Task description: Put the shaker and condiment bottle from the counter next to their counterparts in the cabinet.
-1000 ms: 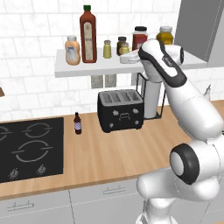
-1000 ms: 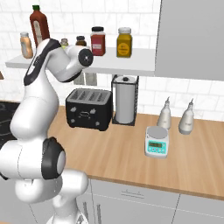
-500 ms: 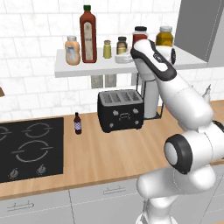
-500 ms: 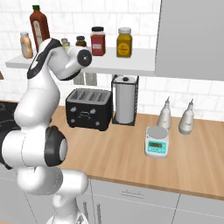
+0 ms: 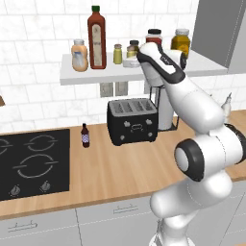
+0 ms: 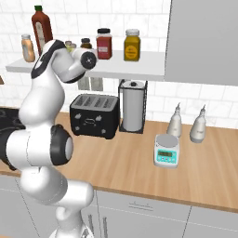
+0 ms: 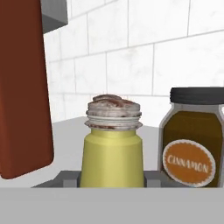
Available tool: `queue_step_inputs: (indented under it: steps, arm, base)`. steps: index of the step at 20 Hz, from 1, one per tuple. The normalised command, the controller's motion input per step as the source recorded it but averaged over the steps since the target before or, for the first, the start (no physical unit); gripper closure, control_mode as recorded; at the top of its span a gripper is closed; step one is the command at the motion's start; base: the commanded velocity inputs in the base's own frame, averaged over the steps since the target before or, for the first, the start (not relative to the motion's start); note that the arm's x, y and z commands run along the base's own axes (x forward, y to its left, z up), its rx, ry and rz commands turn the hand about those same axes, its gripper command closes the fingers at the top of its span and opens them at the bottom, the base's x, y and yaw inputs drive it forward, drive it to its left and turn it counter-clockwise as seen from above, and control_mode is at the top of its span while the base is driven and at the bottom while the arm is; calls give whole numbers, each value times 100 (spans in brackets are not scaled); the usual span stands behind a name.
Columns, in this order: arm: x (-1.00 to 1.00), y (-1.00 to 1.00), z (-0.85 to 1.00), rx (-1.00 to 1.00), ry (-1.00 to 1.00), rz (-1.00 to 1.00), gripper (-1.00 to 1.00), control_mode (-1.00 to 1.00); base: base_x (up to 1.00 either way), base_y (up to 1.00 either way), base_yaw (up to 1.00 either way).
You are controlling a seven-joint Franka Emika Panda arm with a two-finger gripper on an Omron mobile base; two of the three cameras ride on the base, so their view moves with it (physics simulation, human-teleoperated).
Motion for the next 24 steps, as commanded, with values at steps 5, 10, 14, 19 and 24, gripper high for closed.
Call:
queue_step_inputs:
  steps: [5, 10, 14, 19, 24]
  arm:
    - [25, 0, -4, 0, 0, -4, 100, -100]
    - [22, 0, -4, 0, 0, -3, 100, -100]
    - [12, 1, -8, 0, 0, -3, -100, -100]
    - [4, 0, -2, 0, 0, -3, -100, -100]
    - [0, 0, 0, 0, -1, -4, -100, -100]
  base:
    - [0, 0, 0]
    - [0, 0, 0]
    - [0, 0, 0]
    - [0, 0, 0]
    - [0, 0, 0]
